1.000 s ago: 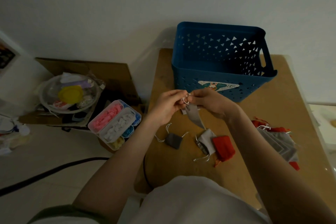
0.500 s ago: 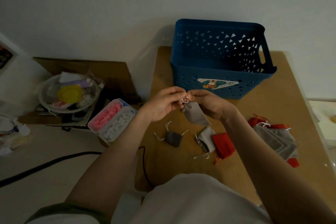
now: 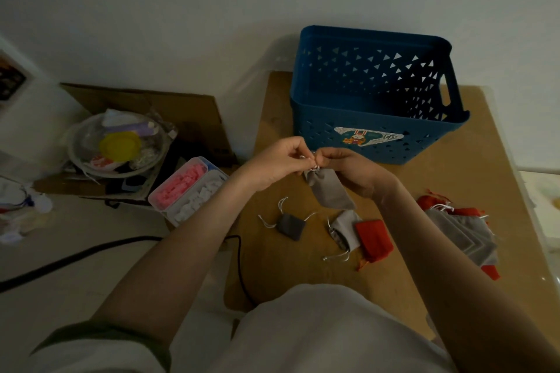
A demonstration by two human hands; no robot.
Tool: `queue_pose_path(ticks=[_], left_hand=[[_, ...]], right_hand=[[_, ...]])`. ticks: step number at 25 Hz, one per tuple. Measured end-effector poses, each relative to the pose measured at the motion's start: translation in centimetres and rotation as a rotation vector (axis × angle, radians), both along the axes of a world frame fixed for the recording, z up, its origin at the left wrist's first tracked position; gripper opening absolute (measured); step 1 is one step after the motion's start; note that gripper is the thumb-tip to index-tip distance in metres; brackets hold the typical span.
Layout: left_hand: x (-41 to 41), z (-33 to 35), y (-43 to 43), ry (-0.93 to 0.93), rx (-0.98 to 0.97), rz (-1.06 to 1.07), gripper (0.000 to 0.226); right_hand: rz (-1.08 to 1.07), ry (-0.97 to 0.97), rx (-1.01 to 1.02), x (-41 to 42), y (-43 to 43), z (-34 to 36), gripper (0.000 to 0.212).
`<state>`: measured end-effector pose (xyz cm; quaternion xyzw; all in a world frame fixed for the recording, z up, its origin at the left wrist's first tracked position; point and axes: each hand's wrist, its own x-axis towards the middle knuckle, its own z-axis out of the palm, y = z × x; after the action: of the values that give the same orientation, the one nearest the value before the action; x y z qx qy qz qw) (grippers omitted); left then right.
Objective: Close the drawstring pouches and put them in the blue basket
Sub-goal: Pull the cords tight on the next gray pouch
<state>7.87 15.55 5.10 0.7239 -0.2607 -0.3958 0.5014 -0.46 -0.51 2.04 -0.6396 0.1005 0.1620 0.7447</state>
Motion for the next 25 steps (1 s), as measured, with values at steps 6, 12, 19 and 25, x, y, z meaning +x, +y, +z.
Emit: queue_pose_path(ticks=[6,12,19,25], left_hand=[[-1.1,-0.3,-1.0,-0.585,0.284,-0.163,0.018],[-2.6,-2.0,-2.4,-0.93,0.249,-0.034,0.016],[-3.3,-3.4,-2.0,-1.184,0.021,-0.087,0.015],[-3.0,-4.5,-1.5,-1.324,0.007,-0.097,0.022]], right_hand=[[0.0,0.069,-0.359,0.4,0.8,-0.7,0.017],[-0.198,0.201,-0.279,0.4,1.2,-0.2,0.034],[-0.228,0.241,-0.2,0.0,0.9,-0.3,0.039],[-0.206,0.169,-0.099,-0.4,0.3,-0.4,0.026]])
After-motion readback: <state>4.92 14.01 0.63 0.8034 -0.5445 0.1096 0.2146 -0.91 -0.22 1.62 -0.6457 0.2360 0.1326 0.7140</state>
